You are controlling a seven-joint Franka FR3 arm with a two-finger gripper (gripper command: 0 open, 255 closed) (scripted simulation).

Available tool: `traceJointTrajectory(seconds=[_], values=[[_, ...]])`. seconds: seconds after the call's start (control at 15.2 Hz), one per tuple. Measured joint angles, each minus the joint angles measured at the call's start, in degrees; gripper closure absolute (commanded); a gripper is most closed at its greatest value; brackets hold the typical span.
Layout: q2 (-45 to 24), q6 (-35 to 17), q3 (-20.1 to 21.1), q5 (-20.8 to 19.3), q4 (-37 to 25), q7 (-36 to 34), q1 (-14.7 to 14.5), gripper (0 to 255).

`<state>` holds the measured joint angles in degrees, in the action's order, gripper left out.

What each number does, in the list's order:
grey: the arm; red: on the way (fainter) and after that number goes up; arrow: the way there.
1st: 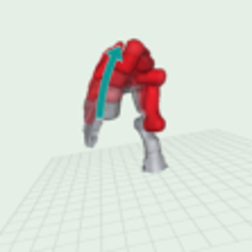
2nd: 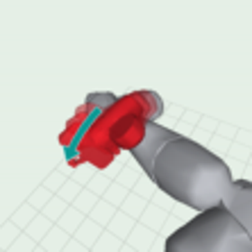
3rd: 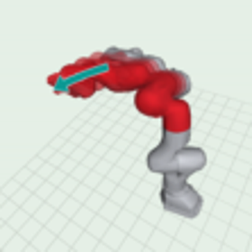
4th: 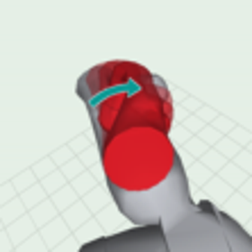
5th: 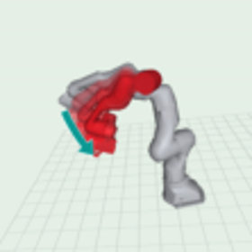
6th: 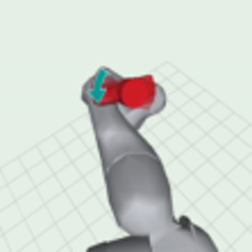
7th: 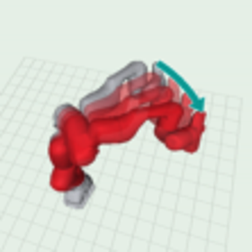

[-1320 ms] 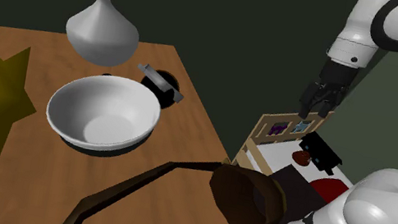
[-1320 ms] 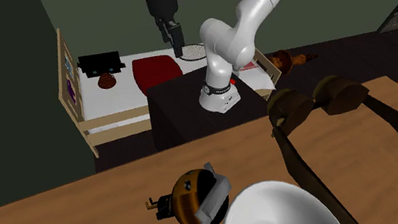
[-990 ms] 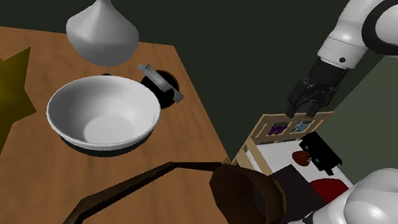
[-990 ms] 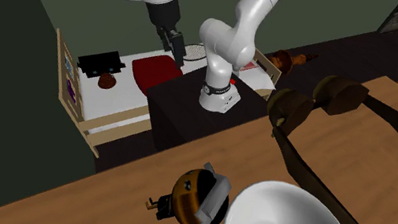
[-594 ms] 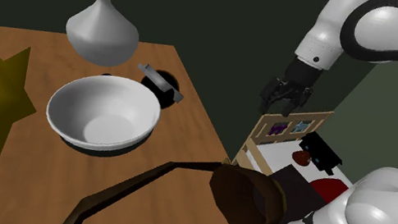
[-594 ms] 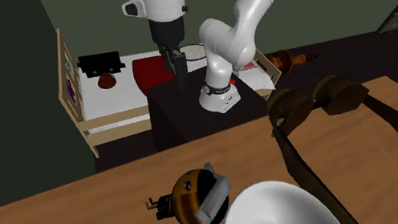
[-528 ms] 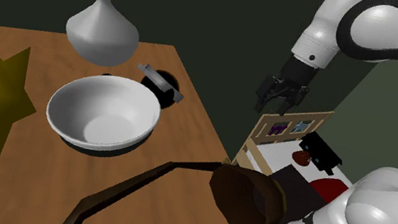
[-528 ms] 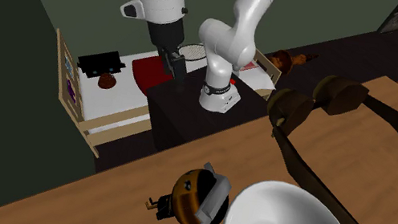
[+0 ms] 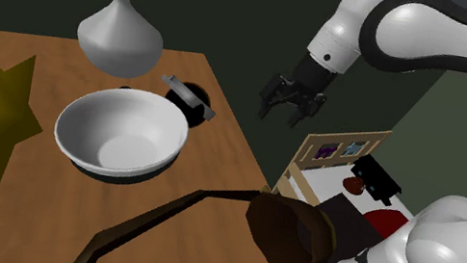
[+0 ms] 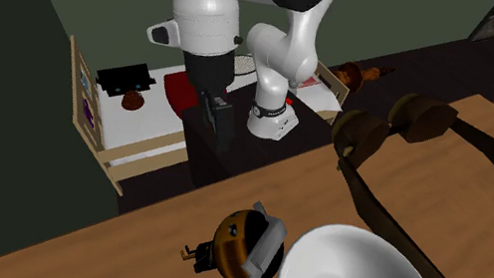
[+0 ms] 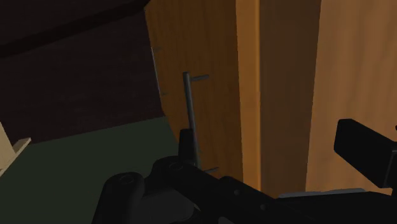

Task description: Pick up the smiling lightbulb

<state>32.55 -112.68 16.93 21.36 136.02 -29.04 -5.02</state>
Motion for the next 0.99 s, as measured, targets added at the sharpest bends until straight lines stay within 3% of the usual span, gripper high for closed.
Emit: traceJointTrajectory(seconds=[0.53, 0.99], values=[[-11.02, -12.66, 7.78, -0.30, -8.06, -8.95, 0.91, 0], [-22.61, -21.07, 14.91, -7.85, -18.99, -20.27, 2.89, 0]])
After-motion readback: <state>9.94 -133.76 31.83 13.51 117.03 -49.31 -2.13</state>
